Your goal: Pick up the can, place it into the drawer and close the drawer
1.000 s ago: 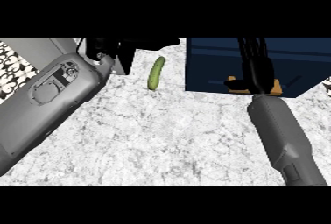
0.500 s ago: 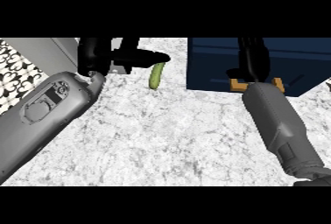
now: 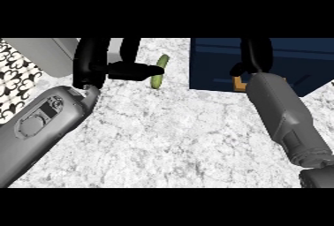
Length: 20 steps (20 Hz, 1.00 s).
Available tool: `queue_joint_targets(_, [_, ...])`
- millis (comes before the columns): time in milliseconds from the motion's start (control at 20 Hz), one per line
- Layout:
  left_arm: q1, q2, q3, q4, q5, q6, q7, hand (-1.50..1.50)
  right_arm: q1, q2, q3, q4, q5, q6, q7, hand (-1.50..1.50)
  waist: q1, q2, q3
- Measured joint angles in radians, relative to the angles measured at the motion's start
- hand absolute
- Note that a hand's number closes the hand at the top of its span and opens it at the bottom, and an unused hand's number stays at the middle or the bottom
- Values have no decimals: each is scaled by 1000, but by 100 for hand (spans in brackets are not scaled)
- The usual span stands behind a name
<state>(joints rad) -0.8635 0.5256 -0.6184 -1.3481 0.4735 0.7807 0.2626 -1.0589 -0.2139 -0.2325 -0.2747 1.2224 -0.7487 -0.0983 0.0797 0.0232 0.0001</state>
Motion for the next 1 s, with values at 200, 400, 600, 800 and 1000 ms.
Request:
queue_joint_targets(200, [15, 9, 13, -12, -5, -15, -7, -150, -21, -3, -21, 26, -23, 15, -48, -150, -4, 3, 1])
queue_joint_targets(400, [31, 17, 22, -23, -9, -21, -12, -150, -33, 5, -76, 20, -91, 41, -141, -150, -13, 6, 4])
queue_joint_targets(600, [56, 16, 26, -32, -14, -18, -19, -150, -38, 17, -140, 7, -166, 67, -232, -150, -21, 7, 4])
queue_joint_targets(800, [88, 23, 39, -43, -12, -22, -27, -150, -60, 42, -219, -8, -269, 135, -314, -150, -24, 5, 6])
queue_joint_targets(1000, [118, 31, 46, -59, -16, -25, -32, -150, -82, 74, -313, -22, -387, 207, -363, -150, -29, 1, 6])
